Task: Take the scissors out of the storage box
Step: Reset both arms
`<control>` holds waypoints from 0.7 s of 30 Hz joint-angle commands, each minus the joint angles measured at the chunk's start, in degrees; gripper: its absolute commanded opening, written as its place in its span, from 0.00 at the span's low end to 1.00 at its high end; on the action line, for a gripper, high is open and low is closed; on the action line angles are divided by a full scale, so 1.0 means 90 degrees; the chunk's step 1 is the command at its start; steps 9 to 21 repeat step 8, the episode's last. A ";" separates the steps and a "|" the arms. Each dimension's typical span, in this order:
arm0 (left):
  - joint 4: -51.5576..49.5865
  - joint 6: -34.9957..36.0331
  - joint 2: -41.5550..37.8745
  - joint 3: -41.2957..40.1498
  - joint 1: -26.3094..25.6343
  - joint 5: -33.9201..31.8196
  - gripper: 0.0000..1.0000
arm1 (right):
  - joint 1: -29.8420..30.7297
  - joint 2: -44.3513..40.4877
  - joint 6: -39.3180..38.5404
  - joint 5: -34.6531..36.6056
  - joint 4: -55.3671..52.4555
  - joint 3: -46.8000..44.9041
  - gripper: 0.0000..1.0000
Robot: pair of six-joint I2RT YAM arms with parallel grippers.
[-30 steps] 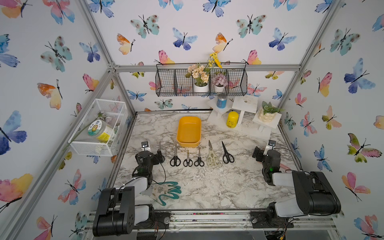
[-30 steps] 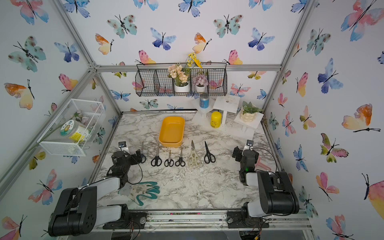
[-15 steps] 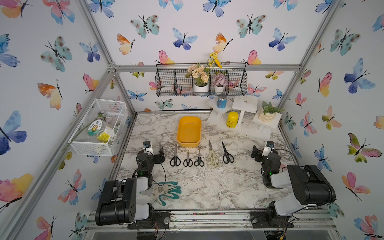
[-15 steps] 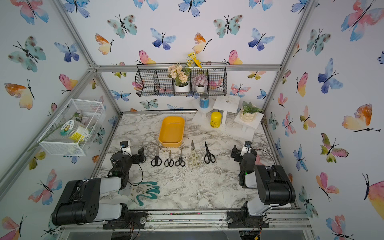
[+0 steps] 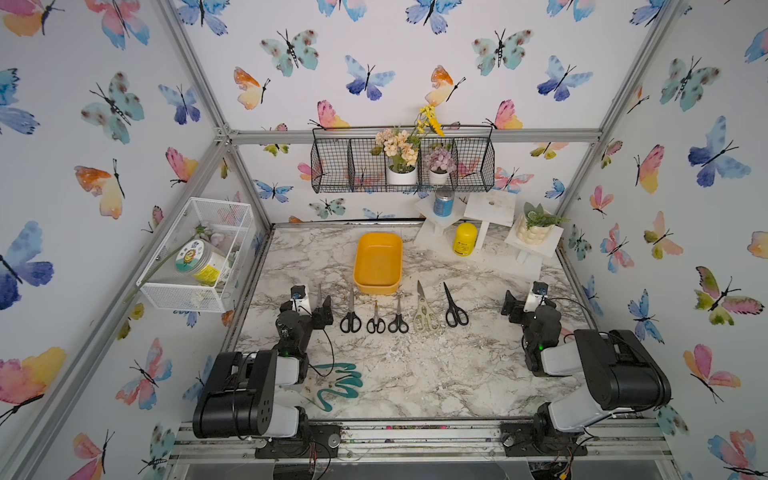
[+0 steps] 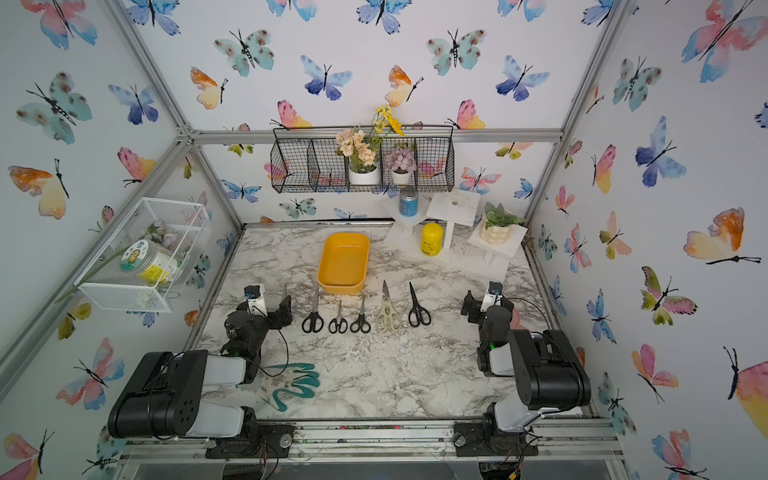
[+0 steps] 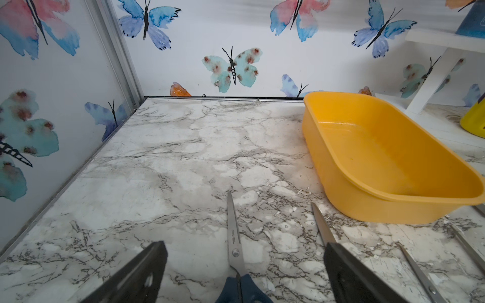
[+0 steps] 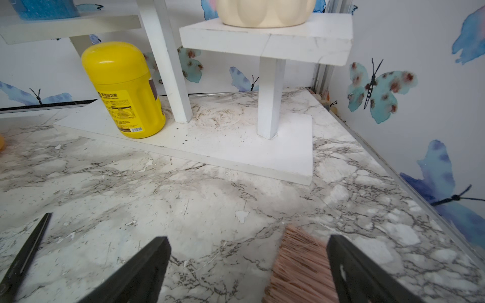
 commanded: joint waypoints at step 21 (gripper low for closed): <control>-0.0074 0.0060 -0.0113 0.0073 -0.0016 -0.0170 0.99 | 0.0031 -0.0034 -0.0050 -0.0111 0.0154 0.0038 0.99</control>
